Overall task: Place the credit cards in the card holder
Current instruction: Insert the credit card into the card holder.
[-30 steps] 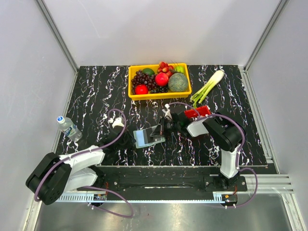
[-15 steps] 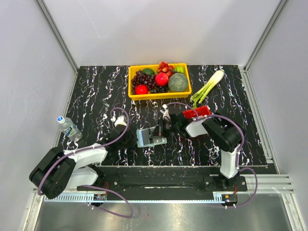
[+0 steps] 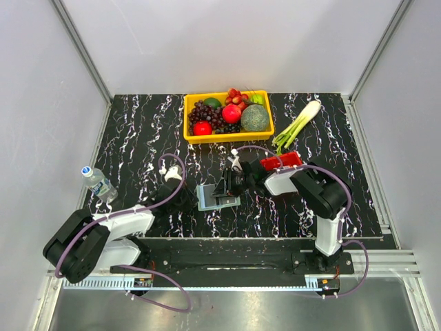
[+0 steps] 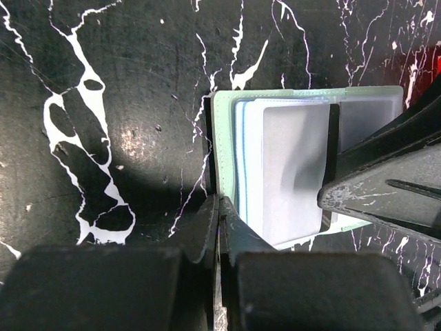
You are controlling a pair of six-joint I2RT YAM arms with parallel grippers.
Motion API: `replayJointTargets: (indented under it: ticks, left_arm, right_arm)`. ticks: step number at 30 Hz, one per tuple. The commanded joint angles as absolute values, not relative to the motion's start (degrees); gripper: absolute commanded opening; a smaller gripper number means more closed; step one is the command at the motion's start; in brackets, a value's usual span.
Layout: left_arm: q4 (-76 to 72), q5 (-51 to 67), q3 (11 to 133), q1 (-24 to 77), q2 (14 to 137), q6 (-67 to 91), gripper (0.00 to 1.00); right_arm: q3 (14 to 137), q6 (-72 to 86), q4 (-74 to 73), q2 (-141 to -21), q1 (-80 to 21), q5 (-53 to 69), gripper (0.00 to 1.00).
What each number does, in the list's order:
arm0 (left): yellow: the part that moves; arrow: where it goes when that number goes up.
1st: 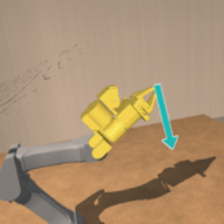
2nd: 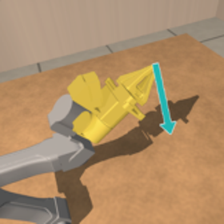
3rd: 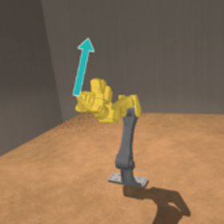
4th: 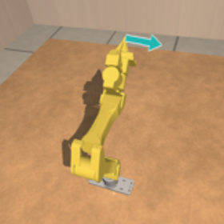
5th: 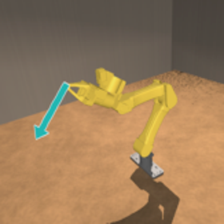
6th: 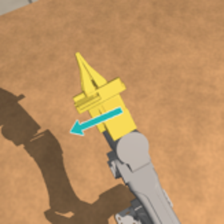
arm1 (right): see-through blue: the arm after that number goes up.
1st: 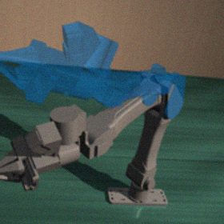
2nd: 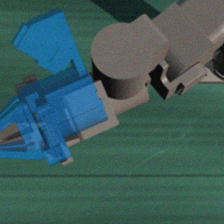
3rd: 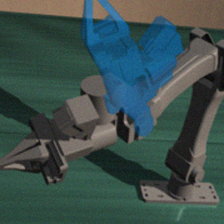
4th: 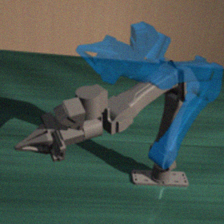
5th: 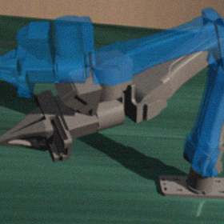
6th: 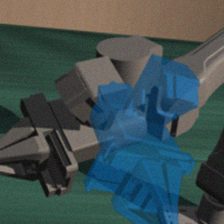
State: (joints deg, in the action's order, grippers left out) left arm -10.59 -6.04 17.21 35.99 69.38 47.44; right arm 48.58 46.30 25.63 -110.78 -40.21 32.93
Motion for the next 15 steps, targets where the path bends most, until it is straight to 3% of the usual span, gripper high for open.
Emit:
replayJointTargets:
  ticks: [1,8,15]
  left_arm:
    - [-11.34,-4.48,15.73,36.74,69.52,48.25,0.00]
    - [-11.69,-4.22,15.56,36.83,69.35,48.34,0.00]
    - [-13.01,-3.25,15.82,36.83,69.96,48.34,0.00]
  right_arm:
    - [47.99,42.81,18.64,-106.01,-40.96,25.85,0.41]
    - [50.01,40.34,12.75,-104.06,-40.61,23.73,0.45]
    - [50.62,41.57,15.37,-106.26,-40.61,27.94,0.39]
